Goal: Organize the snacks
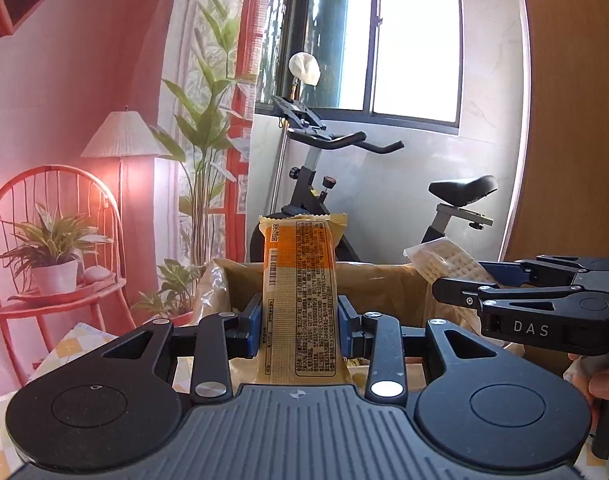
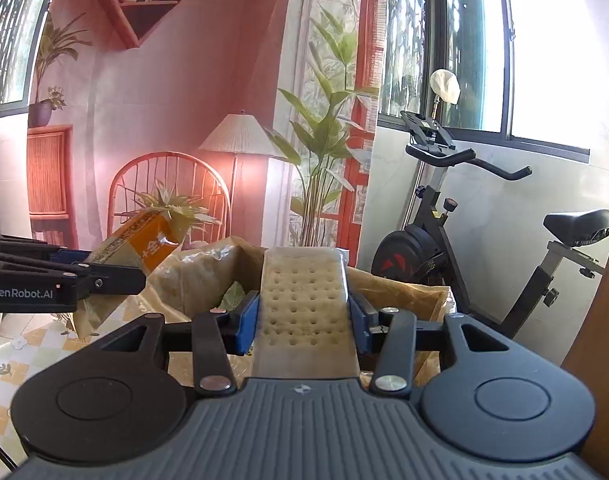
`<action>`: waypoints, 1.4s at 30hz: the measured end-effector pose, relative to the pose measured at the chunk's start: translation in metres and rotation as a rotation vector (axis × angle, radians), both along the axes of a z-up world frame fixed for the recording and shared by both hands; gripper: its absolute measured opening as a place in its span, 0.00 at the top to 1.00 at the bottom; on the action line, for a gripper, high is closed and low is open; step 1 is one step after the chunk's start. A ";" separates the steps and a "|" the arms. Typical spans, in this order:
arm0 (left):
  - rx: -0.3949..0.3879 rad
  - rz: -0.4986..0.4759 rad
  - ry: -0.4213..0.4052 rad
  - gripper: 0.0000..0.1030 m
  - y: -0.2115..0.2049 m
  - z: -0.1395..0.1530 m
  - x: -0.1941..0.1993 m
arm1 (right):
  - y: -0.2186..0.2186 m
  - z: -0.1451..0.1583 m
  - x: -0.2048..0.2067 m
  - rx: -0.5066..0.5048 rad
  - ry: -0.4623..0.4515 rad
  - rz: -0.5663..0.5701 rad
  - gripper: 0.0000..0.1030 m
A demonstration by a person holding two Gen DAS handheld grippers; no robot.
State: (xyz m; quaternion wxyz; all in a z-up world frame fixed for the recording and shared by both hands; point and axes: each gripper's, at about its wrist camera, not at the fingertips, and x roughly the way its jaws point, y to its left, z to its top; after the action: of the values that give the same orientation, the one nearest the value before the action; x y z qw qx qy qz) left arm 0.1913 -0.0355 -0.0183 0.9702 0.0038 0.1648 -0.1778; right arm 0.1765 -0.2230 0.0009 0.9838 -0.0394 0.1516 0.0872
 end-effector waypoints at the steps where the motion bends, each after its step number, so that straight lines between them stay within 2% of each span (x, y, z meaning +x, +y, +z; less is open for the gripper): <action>1: 0.007 0.000 0.023 0.63 -0.006 0.001 0.016 | -0.005 0.000 0.013 0.017 0.017 -0.014 0.53; 3: 0.030 0.008 0.072 0.63 -0.018 -0.001 0.042 | -0.013 -0.004 0.041 0.035 0.073 -0.047 0.53; 7: 0.142 0.016 0.140 0.63 -0.035 -0.020 0.080 | -0.022 -0.022 0.076 0.057 0.193 -0.100 0.53; 12: 0.170 0.032 0.177 0.63 -0.040 -0.033 0.095 | -0.028 -0.039 0.087 0.076 0.244 -0.129 0.52; 13: 0.170 0.030 0.184 0.60 -0.039 -0.033 0.097 | -0.029 -0.038 0.086 0.076 0.239 -0.132 0.51; 14: 0.166 0.024 0.191 0.52 -0.038 -0.033 0.098 | -0.029 -0.036 0.085 0.074 0.231 -0.132 0.50; 15: 0.161 0.017 0.194 0.47 -0.038 -0.032 0.100 | -0.029 -0.033 0.083 0.069 0.229 -0.131 0.42; 16: 0.156 0.017 0.192 0.39 -0.035 -0.031 0.098 | -0.028 -0.031 0.081 0.066 0.223 -0.128 0.38; 19: 0.147 0.028 0.185 0.24 -0.030 -0.024 0.091 | -0.028 -0.023 0.075 0.066 0.211 -0.120 0.33; 20: 0.142 0.027 0.187 0.18 -0.028 -0.021 0.089 | -0.029 -0.020 0.072 0.071 0.208 -0.125 0.28; 21: 0.138 0.025 0.185 0.17 -0.027 -0.018 0.086 | -0.028 -0.016 0.069 0.083 0.203 -0.132 0.23; 24: 0.137 0.011 0.159 0.15 -0.024 -0.005 0.072 | -0.027 -0.005 0.058 0.119 0.204 -0.144 0.14; 30: 0.140 0.025 0.084 0.10 -0.014 0.024 0.031 | -0.019 0.021 0.025 0.136 0.159 -0.150 0.05; 36: 0.155 0.059 0.022 0.08 -0.007 0.042 -0.019 | -0.006 0.045 -0.026 0.104 0.055 -0.153 0.01; 42: 0.119 0.134 -0.034 0.07 0.004 0.059 -0.066 | 0.005 0.056 -0.073 0.099 0.016 -0.156 0.01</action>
State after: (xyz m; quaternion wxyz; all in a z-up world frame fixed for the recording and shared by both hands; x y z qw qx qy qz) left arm 0.1251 -0.0320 0.0409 0.9806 0.0532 0.1586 -0.1021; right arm 0.1030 -0.2183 0.0568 0.9871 0.0220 0.1574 0.0178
